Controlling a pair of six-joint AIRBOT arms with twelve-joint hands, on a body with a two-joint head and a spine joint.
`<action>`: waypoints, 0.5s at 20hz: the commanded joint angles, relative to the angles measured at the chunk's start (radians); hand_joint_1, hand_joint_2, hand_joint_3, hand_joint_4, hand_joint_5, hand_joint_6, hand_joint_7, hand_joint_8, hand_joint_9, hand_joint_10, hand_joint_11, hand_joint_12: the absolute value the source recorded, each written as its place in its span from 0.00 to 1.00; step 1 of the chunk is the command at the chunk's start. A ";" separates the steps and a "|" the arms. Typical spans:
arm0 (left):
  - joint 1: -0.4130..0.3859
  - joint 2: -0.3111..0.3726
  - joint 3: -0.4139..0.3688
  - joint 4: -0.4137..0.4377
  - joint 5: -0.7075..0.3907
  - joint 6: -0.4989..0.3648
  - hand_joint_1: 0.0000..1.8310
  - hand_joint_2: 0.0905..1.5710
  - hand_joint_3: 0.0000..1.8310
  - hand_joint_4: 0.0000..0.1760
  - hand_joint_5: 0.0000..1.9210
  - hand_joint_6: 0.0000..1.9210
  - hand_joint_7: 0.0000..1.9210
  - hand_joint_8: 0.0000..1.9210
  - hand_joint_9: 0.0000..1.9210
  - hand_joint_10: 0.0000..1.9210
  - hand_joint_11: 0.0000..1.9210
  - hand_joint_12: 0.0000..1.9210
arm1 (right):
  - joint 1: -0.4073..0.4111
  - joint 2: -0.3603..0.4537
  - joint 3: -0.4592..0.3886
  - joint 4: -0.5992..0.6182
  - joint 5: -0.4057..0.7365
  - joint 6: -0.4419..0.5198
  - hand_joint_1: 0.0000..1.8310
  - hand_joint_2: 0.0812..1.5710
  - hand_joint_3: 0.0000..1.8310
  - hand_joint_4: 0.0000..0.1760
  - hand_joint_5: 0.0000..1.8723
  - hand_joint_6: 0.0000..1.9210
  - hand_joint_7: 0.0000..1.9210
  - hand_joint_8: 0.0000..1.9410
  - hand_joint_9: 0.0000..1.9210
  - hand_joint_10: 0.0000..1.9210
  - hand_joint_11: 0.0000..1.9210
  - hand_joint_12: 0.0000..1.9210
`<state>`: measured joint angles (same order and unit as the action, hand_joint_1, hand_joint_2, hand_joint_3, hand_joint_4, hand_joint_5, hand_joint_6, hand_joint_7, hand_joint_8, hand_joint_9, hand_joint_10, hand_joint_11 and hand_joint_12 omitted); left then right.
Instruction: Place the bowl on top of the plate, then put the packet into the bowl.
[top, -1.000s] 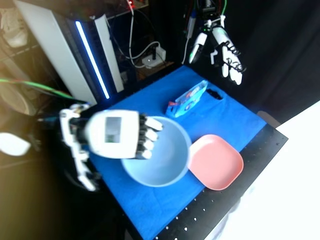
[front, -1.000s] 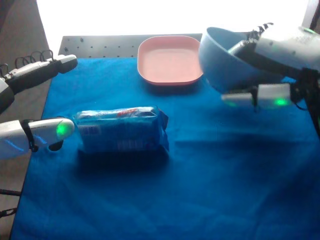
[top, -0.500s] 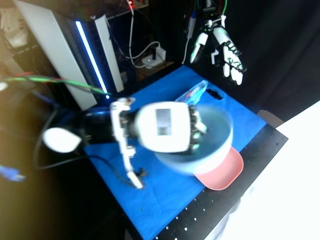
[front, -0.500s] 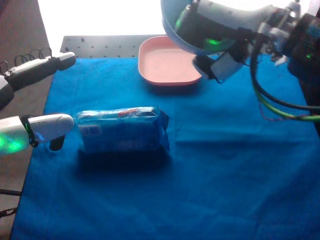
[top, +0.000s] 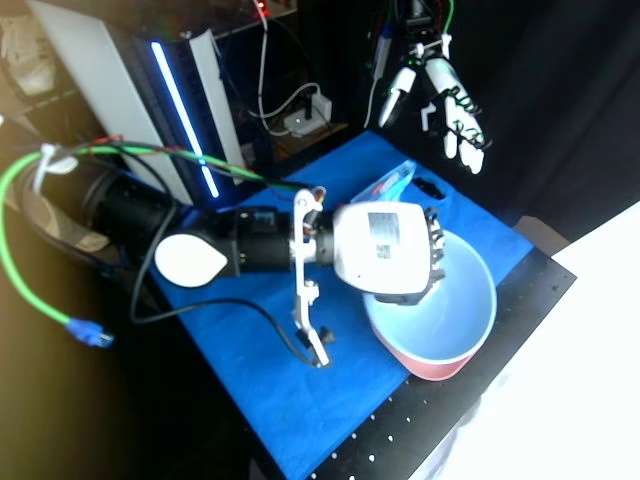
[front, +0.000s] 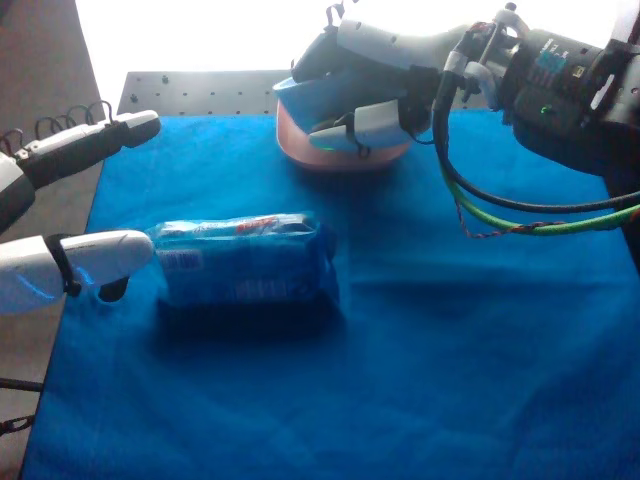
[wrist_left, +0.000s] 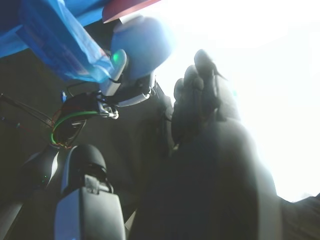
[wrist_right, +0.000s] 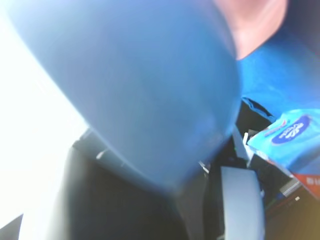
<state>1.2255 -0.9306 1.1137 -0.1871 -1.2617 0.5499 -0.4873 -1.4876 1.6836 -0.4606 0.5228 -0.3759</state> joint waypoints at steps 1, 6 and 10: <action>-0.011 -0.001 0.005 -0.014 -0.135 -0.011 0.25 0.66 0.00 0.50 0.11 0.00 0.09 0.00 0.07 0.00 0.01 0.20 | 0.004 -0.004 0.004 0.029 0.088 0.001 0.77 0.80 0.02 0.00 0.52 0.92 0.72 1.00 0.76 1.00 0.75 1.00; -0.012 -0.002 0.005 -0.014 -0.138 -0.013 0.22 0.66 0.00 0.55 0.11 0.00 0.10 0.00 0.09 0.00 0.01 0.16 | -0.023 -0.005 0.005 0.030 0.079 0.001 0.74 0.89 0.07 0.00 0.56 0.63 0.60 0.70 0.58 0.79 0.51 0.90; -0.012 -0.005 0.005 -0.014 -0.139 -0.015 0.27 0.67 0.00 0.42 0.11 0.00 0.10 0.00 0.08 0.00 0.03 0.15 | -0.024 -0.005 0.006 0.032 0.078 0.001 0.61 0.82 0.02 0.00 0.41 0.66 0.55 0.45 0.53 0.62 0.50 0.76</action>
<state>1.2236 -0.9314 1.1137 -0.1879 -1.2678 0.5461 -0.5167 -1.4910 1.6855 -0.4583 0.4988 -0.3756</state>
